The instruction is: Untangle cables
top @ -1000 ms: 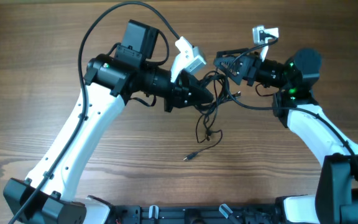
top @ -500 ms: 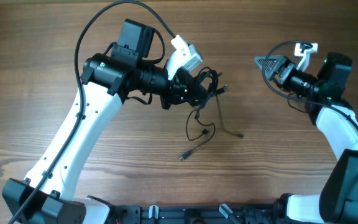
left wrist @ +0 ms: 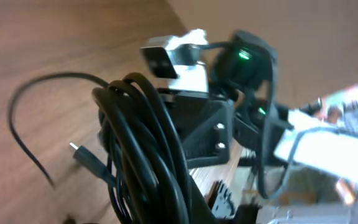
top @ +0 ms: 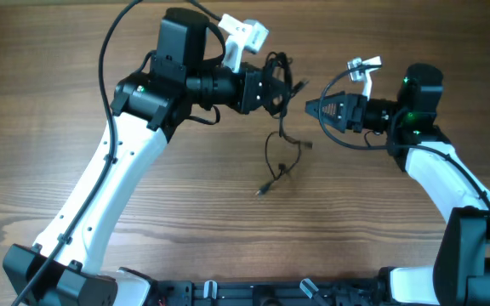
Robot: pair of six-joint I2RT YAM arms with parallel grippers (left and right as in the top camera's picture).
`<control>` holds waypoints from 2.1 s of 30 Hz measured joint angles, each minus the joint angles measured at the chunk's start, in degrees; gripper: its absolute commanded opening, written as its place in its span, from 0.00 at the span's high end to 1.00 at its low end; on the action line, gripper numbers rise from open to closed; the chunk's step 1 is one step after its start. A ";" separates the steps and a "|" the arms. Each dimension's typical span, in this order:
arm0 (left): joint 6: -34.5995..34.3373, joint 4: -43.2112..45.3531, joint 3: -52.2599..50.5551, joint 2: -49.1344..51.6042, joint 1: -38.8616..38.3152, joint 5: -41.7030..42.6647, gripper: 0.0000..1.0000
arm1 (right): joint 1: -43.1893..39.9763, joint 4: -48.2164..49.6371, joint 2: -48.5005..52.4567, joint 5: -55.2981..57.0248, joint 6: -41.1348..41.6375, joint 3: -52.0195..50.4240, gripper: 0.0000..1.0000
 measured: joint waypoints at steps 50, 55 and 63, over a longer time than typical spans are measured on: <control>-53.68 83.71 -71.01 -31.85 4.81 -23.45 0.96 | 34.99 19.98 -3.82 45.92 60.11 -11.37 0.57; -53.83 83.87 -71.01 -31.85 4.83 -22.03 0.95 | 35.10 23.23 -3.61 46.82 62.34 -11.37 0.95; -52.17 85.59 -71.01 -31.82 10.43 -10.49 0.27 | 29.99 20.09 -3.41 46.03 30.45 -11.23 0.95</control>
